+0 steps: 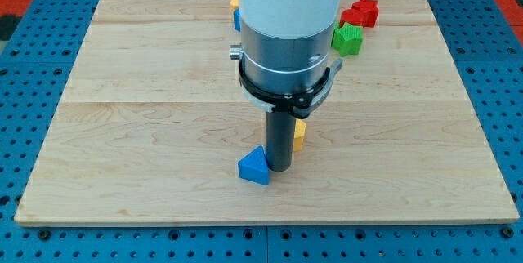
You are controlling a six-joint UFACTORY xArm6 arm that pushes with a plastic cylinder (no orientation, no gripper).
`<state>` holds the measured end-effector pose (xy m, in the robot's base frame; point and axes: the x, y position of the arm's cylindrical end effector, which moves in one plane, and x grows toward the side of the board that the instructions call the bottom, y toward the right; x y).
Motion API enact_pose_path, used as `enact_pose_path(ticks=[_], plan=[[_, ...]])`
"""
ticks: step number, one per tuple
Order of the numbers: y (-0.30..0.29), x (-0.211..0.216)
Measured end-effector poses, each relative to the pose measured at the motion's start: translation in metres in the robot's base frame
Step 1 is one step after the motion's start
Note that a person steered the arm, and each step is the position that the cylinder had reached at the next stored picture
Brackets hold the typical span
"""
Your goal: Put the yellow hexagon to the bottom of the blue cube
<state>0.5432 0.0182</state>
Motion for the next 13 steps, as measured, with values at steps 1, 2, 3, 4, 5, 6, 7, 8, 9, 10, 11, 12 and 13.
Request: enact_pose_path(ticks=[1, 2, 3, 4, 5, 6, 7, 8, 9, 10, 11, 12, 13], plan=[[0.042, -0.018], [0.028, -0.045], [-0.051, -0.05], [-0.088, -0.059], [-0.139, -0.088], [-0.134, -0.121], [-0.117, -0.113], [-0.146, -0.089], [-0.106, -0.054], [-0.087, -0.087], [-0.106, -0.139], [-0.087, -0.15], [-0.082, -0.156]])
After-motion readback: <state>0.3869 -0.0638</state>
